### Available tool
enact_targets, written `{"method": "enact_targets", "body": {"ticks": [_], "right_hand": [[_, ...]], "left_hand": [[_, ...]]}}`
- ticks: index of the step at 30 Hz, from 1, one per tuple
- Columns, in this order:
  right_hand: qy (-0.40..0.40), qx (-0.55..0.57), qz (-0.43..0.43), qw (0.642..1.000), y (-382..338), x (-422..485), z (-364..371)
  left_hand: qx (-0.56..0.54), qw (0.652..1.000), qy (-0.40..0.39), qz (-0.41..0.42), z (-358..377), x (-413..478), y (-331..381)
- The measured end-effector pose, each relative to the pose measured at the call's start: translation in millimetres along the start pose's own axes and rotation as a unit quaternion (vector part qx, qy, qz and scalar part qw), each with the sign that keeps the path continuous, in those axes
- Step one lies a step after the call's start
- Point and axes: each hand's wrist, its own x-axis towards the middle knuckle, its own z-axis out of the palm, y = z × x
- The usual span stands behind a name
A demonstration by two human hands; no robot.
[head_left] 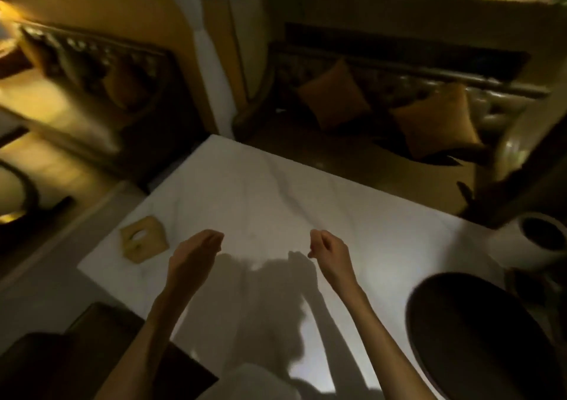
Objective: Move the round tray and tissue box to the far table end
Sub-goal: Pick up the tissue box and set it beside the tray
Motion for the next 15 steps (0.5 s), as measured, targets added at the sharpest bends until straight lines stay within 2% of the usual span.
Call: {"method": "enact_targets", "body": {"ticks": [4, 6, 9, 12, 15], "right_hand": [[-0.066, -0.019, -0.036, 0.997, -35.6, 18.8, 69.6], [-0.083, -0.025, -0.043, 0.995, -49.0, 28.1, 104.8], [-0.098, -0.028, -0.041, 0.994, -69.2, 41.6, 163.2], [-0.094, -0.028, -0.027, 0.995, -78.0, 61.9, 224.7], [-0.094, -0.043, 0.005, 0.995, -80.9, 84.4, 293.2]], "left_hand": [[-0.029, 0.992, 0.08, -0.091, -54.1, -10.0, -70.7], [-0.037, 0.986, 0.095, -0.134, -75.2, -11.5, -107.4], [-0.034, 0.979, 0.096, -0.175, -106.7, 3.6, -162.4], [-0.011, 0.98, 0.084, -0.181, -129.1, 38.0, -219.9], [-0.01, 0.98, 0.046, -0.191, -146.3, 81.7, -274.5]]}}
